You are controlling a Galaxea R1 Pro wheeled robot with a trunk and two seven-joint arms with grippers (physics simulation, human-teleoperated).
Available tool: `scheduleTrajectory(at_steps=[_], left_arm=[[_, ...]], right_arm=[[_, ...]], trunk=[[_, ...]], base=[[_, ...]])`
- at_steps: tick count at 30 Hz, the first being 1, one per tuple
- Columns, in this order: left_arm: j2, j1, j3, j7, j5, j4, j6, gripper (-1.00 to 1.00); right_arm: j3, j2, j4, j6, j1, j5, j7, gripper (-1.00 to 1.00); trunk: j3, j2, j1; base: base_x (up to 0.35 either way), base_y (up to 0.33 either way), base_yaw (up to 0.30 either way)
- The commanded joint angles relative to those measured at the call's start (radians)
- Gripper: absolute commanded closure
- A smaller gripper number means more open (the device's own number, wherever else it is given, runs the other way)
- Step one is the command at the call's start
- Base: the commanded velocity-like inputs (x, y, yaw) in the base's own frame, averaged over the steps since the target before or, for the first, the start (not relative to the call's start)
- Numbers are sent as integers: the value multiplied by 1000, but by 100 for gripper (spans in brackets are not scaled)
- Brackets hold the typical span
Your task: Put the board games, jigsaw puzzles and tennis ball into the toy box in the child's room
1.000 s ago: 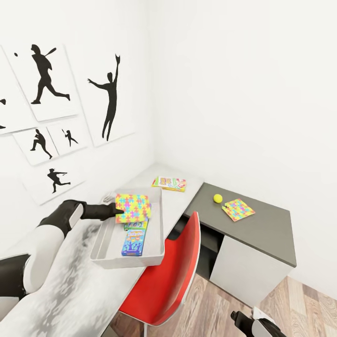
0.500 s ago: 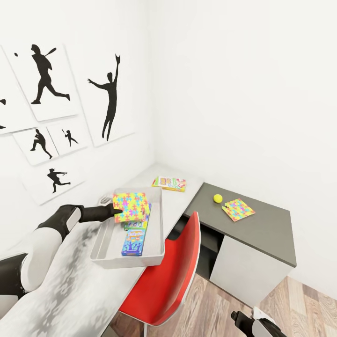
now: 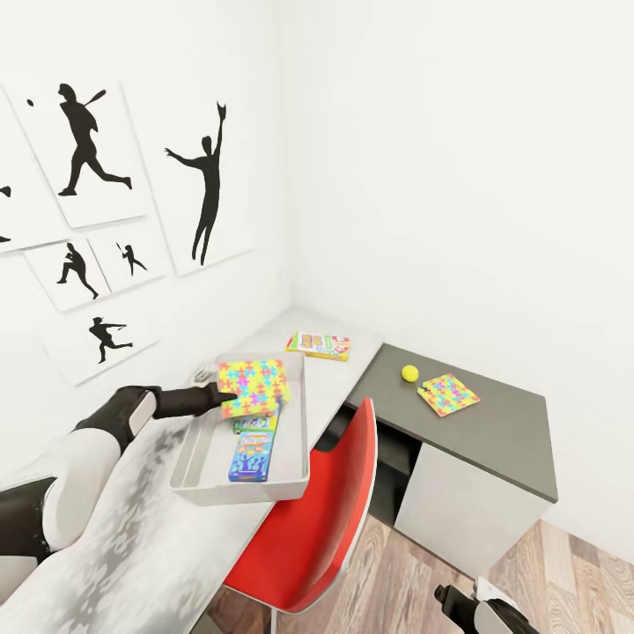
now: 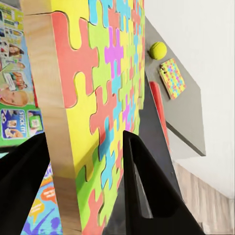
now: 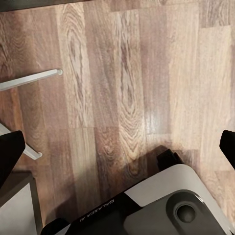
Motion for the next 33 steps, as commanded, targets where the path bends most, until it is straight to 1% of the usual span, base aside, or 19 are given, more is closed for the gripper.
scheduleTrajectory(at_steps=[1,5,7,11,15,29,30,33], left_arm=[[-1,-1,2,-14,-2,0,8,100],[-1,-1,-2,-29,-4,0,9,100],[-1,-1,-11,-28,-5,0,9,100],[0,-1,-51,-22,-6,8,7,100],[0,-1,-66,-21,-6,20,-3,100],[0,0,-72,-20,-6,26,-10,100],[0,0,-72,-20,-6,26,-11,-100],[0,0,-72,-20,-6,27,-16,-100]], right_arm=[[0,0,-3,6,0,-5,-5,-100],[0,0,-3,6,0,-4,-5,-100],[0,0,-3,6,0,-5,-5,-100],[0,0,-3,6,0,-4,-5,-100],[0,0,-3,6,0,-3,-5,-100],[0,0,-3,6,0,-4,-5,-100],[0,0,-3,6,0,-4,-5,-100],[0,0,-3,6,0,-4,-5,-100]], trunk=[[-2,-2,1],[-2,-2,1],[-2,-2,1],[-2,-2,1],[-2,-2,1],[-2,-2,1],[-2,-2,1],[-2,-2,1]], base=[[0,0,0],[0,0,0],[0,0,0],[0,0,0],[0,0,0],[0,0,0],[0,0,0],[0,0,0]])
